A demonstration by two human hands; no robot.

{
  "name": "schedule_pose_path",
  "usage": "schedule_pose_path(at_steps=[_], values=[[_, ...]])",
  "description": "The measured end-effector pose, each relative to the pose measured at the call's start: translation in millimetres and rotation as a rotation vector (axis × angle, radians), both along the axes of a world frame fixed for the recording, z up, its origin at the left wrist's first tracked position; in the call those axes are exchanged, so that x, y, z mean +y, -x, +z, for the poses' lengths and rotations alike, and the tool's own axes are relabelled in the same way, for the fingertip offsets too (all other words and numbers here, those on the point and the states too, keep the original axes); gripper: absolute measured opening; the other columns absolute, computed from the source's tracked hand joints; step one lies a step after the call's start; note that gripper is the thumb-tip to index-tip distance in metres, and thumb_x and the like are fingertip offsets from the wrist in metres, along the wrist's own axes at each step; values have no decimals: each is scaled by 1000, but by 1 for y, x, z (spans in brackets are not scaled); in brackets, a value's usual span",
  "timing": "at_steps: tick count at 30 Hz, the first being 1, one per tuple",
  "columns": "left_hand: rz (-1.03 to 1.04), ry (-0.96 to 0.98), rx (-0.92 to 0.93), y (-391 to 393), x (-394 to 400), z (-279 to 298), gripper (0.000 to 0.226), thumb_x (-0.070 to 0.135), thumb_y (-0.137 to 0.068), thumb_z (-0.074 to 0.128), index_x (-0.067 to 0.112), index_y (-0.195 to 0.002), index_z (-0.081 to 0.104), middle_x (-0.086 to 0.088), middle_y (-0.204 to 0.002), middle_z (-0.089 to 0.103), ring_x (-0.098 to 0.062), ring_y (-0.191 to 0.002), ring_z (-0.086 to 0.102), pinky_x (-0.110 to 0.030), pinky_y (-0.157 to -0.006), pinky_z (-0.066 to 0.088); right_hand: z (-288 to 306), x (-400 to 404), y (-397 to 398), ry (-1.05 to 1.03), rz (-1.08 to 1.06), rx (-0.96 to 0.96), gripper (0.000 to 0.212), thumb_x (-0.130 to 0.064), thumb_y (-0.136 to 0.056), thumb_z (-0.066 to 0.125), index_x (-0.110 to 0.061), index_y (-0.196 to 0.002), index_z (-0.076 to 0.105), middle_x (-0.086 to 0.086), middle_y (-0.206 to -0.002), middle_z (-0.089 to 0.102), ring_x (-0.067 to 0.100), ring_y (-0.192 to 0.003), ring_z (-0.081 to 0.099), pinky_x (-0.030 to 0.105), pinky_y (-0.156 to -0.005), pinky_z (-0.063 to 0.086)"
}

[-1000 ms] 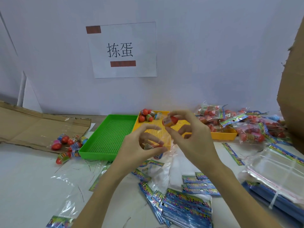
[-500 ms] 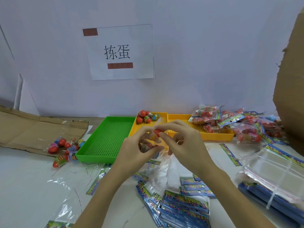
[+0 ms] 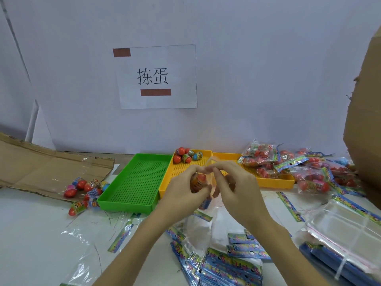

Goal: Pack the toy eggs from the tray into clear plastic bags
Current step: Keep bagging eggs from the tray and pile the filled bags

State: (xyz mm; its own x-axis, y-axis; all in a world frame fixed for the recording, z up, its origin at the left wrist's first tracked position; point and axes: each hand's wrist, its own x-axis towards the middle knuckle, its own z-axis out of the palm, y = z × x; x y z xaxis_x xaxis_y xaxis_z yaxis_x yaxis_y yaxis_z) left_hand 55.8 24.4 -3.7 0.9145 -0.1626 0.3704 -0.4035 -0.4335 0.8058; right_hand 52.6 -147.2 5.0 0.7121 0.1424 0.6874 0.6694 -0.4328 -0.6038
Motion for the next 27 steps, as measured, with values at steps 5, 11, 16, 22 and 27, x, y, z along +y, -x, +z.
schedule_pose_path(at_steps=[5, 11, 16, 22, 27], values=[[149, -27, -24, -14, 11, 4, 24, 29, -86, 86, 27, -103, 70, 4, -86, 75, -17, -79, 70, -34, -77, 54, -10, -4, -8, -140, -115, 90, 21, -10, -105, 55, -25, -114, 68, -9, -111, 70, 7, -72, 72, 14, -57, 50], [109, 235, 92, -11, 31, -12, 15, 30, -90, 83, 22, -95, 71, -3, -76, 73, -22, -67, 68, -24, -62, 52, -23, 4, -32, 152, -177, 184, 22, -10, -104, 56, -22, -118, 69, -7, -121, 61, -5, -99, 59, 3, -85, 45], [57, 404, 220, -9, 34, -12, 19, 55, -89, 71, 42, -102, 71, -9, -84, 76, -19, -70, 66, -34, -67, 55, -9, 31, -91, 425, -186, 249, 39, -12, -106, 49, -14, -145, 53, 3, -146, 54, 20, -131, 54, 31, -109, 45], [44, 610, 431, -14, 45, -6, 33, 59, -90, 70, 26, -94, 72, 0, -84, 76, -19, -75, 72, -38, -72, 63, -10, 55, -174, 722, -120, 420, 69, 5, -99, 46, -17, -162, 28, 8, -168, 28, 29, -154, 28, 41, -123, 31], [-41, 723, 543, -18, 53, 8, 30, 15, -92, 65, 17, -121, 72, -11, -87, 75, -13, -65, 75, -24, -56, 59, -30, 60, -195, 849, -280, 232, 47, 1, -97, 58, -12, -142, 54, 9, -139, 56, 27, -127, 52, 38, -102, 52]])
